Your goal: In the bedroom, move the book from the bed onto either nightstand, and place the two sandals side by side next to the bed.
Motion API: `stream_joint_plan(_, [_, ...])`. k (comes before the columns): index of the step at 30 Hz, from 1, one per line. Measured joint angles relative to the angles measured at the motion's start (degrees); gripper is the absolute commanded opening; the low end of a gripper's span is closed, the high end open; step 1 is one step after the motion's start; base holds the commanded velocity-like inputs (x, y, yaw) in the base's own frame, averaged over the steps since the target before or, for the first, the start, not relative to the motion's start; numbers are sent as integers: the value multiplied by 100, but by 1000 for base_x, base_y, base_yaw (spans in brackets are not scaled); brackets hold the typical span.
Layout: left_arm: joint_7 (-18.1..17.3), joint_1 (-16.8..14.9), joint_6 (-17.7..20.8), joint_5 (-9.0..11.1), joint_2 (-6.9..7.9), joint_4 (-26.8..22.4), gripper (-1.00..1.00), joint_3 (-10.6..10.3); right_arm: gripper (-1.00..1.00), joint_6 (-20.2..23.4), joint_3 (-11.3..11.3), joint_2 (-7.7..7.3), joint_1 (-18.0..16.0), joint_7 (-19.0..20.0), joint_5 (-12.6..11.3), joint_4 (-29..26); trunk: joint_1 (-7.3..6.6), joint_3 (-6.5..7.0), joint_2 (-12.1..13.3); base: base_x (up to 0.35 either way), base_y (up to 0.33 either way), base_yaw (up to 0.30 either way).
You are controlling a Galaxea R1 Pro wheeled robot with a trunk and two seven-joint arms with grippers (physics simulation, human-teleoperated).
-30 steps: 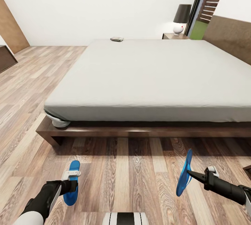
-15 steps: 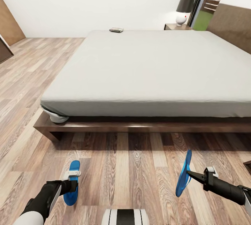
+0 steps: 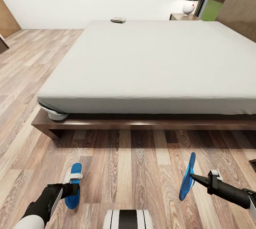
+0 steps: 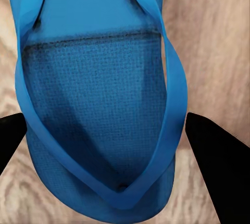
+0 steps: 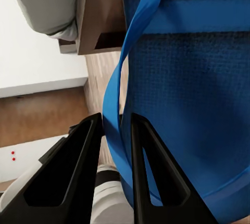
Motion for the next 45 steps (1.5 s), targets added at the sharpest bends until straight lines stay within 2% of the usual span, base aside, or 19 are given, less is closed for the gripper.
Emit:
stream_joint_plan(9, [3,0,-283,0,9,-1,-100,20,-100,-4,2,0,0,-9,21,1,-2,0,0,79,28,0])
stream_joint_plan(27, [4,1,-302,5,9,-2,-100,24,-100,-7,2,0,-1,-9,23,3,-2,0,0,262,161,0])
stream_joint_plan(37, [4,0,-313,2,9,0,-100,24,-100,-9,1,0,0,-1,22,0,0,0,0,23,25,0])
stream_joint_plan(45, [3,1,-309,0,9,-3,-100,25,-100,-9,3,0,-1,-2,17,4,0,0,0,0,228,0])
